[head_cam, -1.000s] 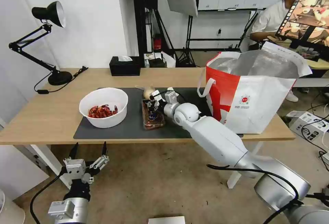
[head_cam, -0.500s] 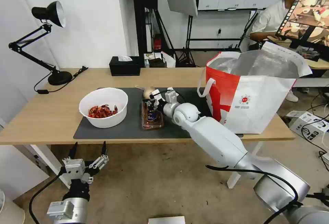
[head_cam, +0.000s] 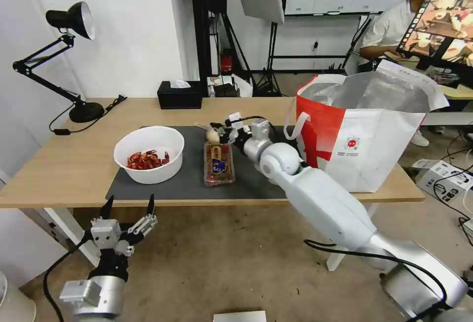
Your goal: Pick up the trash from the table and place it into the takeout bag.
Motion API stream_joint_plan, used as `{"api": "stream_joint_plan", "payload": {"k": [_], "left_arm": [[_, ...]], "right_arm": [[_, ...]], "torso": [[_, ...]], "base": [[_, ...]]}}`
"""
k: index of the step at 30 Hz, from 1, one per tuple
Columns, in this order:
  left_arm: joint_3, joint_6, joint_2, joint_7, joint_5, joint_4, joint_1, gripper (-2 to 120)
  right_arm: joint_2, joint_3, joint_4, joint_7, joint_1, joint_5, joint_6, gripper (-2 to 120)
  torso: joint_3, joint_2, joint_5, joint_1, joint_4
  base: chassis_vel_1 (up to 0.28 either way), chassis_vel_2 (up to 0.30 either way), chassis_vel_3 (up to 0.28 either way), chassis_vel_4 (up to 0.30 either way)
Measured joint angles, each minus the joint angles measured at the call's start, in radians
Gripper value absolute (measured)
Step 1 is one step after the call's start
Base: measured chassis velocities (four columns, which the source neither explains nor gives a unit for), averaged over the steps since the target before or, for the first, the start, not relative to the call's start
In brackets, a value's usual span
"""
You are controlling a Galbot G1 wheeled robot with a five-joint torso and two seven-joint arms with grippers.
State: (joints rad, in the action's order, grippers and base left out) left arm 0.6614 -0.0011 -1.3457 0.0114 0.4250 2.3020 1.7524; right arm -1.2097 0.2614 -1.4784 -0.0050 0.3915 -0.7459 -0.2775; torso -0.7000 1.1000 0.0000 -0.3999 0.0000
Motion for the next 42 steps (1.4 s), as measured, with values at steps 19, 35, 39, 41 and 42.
{"api": "stream_joint_plan", "payload": {"k": [19,35,39,41,42], "left_arm": [[-0.134,0.314,0.285,0.002,0.887,-0.078,-0.320,100],[-0.315,0.358,0.329,0.054,1.017,-0.292,-0.618,100],[-0.329,0.357,0.329,0.054,1.015,-0.314,-0.639,100],[-0.332,0.356,0.329,0.056,1.014,-0.324,-0.646,100],[-0.334,0.355,0.329,0.058,1.013,-0.333,-0.650,100]], "right_arm": [[0.053,-0.001,-0.076,0.045,0.049,-0.002,-0.005,0],[0.007,0.082,0.080,-0.013,-0.074,-0.091,-0.026,0],[-0.024,0.109,0.156,-0.071,-0.100,-0.098,-0.024,0],[-0.036,0.122,0.184,-0.086,-0.111,-0.095,-0.023,0],[-0.046,0.131,0.207,-0.096,-0.121,-0.090,-0.022,0]], "torso": [[0.000,0.000,-0.0001,0.000,-0.0001],[0.000,0.000,-0.0002,0.000,0.0001],[0.000,0.000,-0.0001,0.000,0.0001],[0.000,0.000,-0.0001,0.000,0.0001],[0.000,0.000,-0.0001,0.000,0.0000]], "base": [[0.000,0.000,0.000,0.000],[0.000,0.000,0.000,0.000],[0.000,0.000,0.000,0.000],[0.000,0.000,0.000,0.000],[0.000,0.000,0.000,0.000]]}}
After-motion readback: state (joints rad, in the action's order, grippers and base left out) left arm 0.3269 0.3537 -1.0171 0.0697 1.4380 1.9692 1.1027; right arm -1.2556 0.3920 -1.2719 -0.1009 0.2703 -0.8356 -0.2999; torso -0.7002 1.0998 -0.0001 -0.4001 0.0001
